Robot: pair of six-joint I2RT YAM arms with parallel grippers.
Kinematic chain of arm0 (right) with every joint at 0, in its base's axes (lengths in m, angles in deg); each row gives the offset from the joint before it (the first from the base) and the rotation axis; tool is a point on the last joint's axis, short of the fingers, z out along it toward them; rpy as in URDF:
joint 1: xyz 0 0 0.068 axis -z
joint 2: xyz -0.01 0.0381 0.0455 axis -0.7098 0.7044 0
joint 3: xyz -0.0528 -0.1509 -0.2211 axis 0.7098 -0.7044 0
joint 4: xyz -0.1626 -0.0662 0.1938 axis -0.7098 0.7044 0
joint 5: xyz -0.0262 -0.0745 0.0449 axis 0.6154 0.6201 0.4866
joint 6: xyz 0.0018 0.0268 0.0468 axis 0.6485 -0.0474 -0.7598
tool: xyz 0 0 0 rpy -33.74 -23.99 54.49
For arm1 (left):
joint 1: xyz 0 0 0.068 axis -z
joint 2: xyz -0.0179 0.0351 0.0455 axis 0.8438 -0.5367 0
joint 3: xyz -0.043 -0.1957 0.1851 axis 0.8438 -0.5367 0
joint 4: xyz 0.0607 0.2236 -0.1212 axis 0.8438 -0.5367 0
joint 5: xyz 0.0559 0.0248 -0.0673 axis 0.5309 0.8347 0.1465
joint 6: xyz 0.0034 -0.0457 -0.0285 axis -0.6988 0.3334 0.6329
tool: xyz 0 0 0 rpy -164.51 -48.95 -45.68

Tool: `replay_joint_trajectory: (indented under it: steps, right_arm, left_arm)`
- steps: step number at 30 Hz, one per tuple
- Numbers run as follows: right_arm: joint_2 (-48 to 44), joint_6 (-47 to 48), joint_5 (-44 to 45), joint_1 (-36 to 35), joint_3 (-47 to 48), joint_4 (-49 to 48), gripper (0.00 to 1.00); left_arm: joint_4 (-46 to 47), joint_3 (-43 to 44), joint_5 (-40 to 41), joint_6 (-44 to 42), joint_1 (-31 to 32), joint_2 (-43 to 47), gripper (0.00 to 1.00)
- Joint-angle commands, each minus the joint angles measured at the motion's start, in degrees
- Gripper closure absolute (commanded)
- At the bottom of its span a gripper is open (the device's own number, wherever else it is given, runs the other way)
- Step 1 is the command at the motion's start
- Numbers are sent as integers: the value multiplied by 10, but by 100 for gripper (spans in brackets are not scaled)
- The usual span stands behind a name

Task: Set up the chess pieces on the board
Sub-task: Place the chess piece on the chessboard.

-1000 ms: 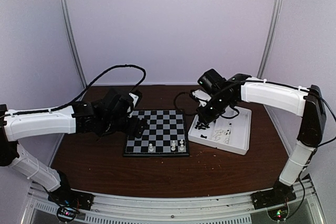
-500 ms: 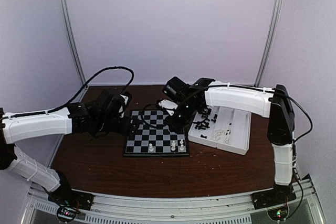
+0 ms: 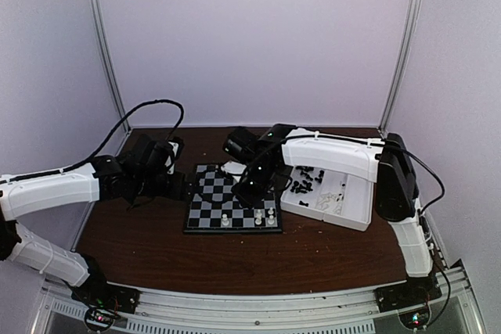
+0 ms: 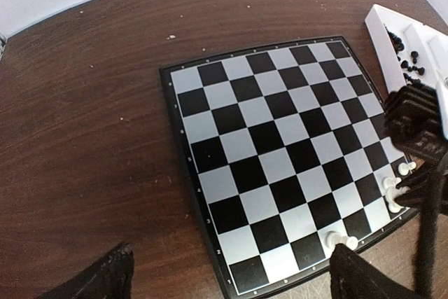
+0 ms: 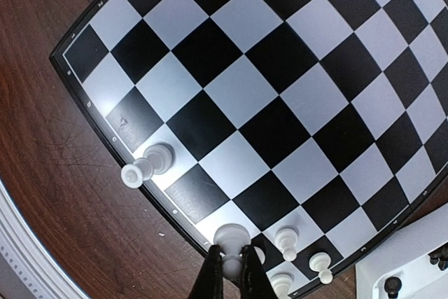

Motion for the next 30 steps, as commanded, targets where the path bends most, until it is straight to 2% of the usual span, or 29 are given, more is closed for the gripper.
replay_joint_trajectory:
  steps: [1, 8, 30]
  right_arm:
    - [29, -5, 24, -9, 33, 42, 95]
    - [62, -4, 48, -13, 62, 73, 94]
    - [103, 1, 83, -13, 88, 80, 94]
  left_arm:
    - [21, -6, -5, 5, -7, 13, 2]
    - [21, -5, -5, 2, -8, 14, 2]
    - [18, -1, -4, -2, -9, -1, 2]
